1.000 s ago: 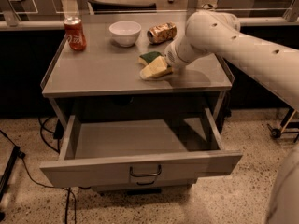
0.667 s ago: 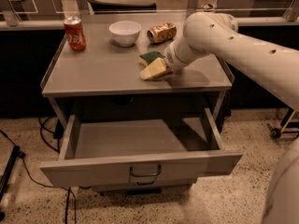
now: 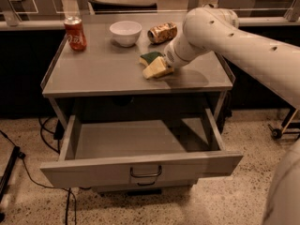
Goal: Place sponge into top drawer
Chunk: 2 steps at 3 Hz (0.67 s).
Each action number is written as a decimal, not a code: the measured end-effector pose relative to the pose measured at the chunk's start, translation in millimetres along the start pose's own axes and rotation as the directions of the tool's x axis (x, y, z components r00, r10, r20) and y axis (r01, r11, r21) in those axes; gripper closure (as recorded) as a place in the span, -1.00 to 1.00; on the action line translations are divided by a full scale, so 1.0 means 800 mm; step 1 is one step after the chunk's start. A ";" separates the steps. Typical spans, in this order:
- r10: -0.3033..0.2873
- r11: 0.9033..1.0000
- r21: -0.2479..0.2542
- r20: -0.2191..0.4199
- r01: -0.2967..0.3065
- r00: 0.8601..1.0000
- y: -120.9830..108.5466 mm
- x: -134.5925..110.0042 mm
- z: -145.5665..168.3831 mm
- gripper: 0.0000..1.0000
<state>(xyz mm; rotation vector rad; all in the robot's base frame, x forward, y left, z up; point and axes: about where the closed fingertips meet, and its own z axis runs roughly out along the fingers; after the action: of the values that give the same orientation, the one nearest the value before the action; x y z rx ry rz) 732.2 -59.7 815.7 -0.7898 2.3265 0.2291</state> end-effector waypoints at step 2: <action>0.000 1.000 0.000 0.000 0.000 1.000 0.000 -0.008 -0.009 0.98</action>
Offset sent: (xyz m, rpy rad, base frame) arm -0.0140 0.0030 0.0685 -0.0292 -0.0717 0.0047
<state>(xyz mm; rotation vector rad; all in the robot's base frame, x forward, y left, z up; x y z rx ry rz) 732.1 -59.6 825.2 -0.7899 2.3266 0.2291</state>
